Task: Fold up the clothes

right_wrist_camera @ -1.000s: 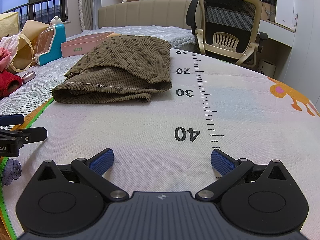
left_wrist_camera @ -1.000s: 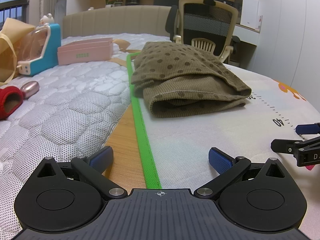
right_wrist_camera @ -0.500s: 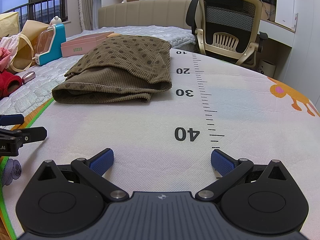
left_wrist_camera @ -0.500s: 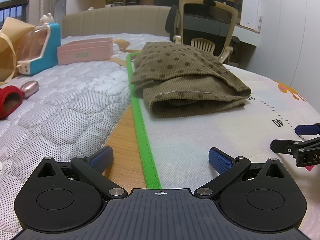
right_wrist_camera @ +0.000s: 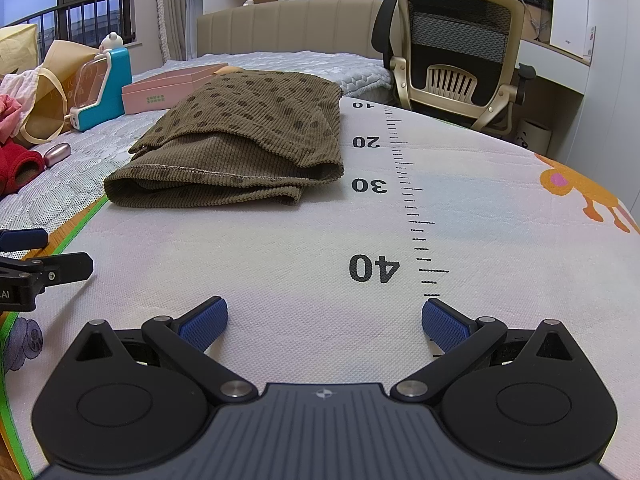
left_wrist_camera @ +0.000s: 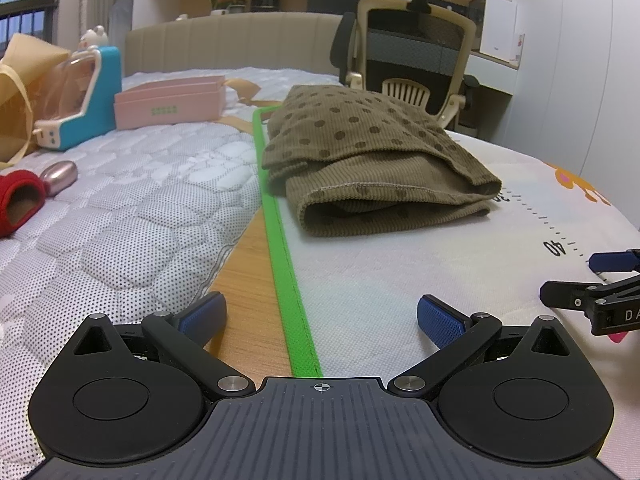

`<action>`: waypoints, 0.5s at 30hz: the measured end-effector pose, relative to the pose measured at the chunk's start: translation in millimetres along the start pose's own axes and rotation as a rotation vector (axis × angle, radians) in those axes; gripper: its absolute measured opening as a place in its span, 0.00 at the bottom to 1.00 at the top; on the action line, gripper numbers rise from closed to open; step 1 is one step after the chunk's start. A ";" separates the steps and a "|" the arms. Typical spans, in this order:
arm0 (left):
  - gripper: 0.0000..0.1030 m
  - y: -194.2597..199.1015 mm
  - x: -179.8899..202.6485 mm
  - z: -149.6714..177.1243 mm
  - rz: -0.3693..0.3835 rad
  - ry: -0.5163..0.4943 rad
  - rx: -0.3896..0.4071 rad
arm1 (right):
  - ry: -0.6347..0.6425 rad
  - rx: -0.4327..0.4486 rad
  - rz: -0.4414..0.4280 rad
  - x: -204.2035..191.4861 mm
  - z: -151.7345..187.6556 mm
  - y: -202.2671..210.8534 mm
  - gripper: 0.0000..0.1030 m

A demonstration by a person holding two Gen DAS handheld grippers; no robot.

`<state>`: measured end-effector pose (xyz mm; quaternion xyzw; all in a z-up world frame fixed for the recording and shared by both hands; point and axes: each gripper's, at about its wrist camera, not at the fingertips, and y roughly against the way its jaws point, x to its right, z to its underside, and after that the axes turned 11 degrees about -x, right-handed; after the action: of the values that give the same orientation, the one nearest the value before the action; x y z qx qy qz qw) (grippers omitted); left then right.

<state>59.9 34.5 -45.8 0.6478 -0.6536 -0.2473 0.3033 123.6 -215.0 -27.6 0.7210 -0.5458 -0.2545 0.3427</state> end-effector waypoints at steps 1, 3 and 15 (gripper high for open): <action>1.00 0.0 0.0 -0.1 0.000 0.000 0.000 | 0.000 0.000 0.000 0.0 0.0 0.0 1.00; 1.00 0.1 0.2 0.0 0.000 0.000 0.000 | 0.000 0.000 0.000 0.0 0.0 0.0 1.00; 1.00 1.6 -3.9 1.3 0.027 0.020 0.017 | 0.000 0.000 0.000 -0.1 0.0 0.1 1.00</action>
<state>57.8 38.3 -45.8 0.6437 -0.6614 -0.2312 0.3077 123.5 -214.9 -27.6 0.7210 -0.5458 -0.2544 0.3427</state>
